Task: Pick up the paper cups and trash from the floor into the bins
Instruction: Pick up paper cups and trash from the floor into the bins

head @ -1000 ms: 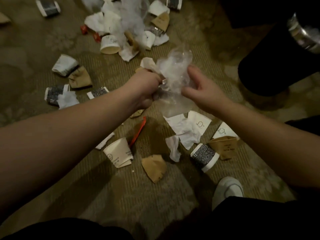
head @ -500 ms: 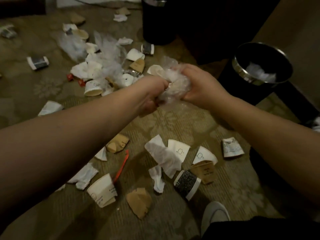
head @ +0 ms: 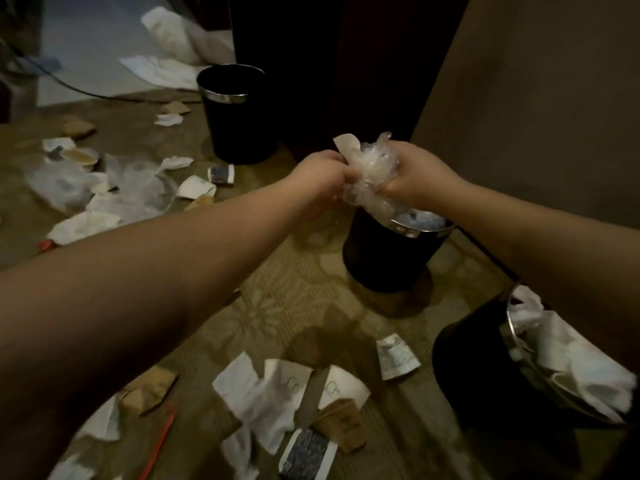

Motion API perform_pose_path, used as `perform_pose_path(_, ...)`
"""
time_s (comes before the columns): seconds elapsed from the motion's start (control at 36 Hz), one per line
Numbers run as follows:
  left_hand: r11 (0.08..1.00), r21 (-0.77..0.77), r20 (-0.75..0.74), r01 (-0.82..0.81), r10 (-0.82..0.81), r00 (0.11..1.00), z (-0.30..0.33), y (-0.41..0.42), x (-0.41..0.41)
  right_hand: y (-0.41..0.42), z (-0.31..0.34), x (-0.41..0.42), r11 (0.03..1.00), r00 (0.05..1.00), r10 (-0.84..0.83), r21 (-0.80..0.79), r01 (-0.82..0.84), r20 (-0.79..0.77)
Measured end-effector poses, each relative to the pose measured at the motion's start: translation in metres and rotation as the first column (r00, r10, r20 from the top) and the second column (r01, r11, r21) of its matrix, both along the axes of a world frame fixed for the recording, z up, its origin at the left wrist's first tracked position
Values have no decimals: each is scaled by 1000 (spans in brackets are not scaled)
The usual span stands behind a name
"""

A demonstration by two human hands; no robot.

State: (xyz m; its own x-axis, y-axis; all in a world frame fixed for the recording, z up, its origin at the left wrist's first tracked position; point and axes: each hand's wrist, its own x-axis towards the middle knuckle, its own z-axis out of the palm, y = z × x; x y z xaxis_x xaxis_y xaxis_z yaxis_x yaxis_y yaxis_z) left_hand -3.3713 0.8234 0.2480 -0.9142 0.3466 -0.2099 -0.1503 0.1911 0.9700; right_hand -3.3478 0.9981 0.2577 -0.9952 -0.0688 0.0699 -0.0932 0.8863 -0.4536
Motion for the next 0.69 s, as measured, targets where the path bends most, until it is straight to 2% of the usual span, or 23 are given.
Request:
perform_pose_path(0.11, 993, -119, -133, 10, -26, 991, -7, 56, -27, 49, -9, -28, 994, 996, -78, 76, 74, 49)
perform_pose_path(0.25, 976, -216, -216, 0, -48, 975, -25, 108, -56, 91, -16, -50, 961, 988, -144, 248, 126, 59)
perform_pose_path(0.44, 913, -408, -298, -28, -104, 949, -69, 138, -80, 121, -56, -71, 929, 982, -146, 358, 95, 118)
perform_pose_path(0.53, 848, -530, -362, -12, -213, 908, -84, 141, -84, 123, -78, -77, 908, 977, -173, 404, 110, 123)
perform_pose_path(0.61, 726, -687, -333, 40, -364, 870, -96, 139, -89, 121, -105, -84, 871, 959, -230, 475, 125, 168)
perform_pose_path(0.69, 619, -784, -315, 42, -455, 833, -104, 137, -93, 115, -123, -88, 865, 883, -310, 490, 108, 353)
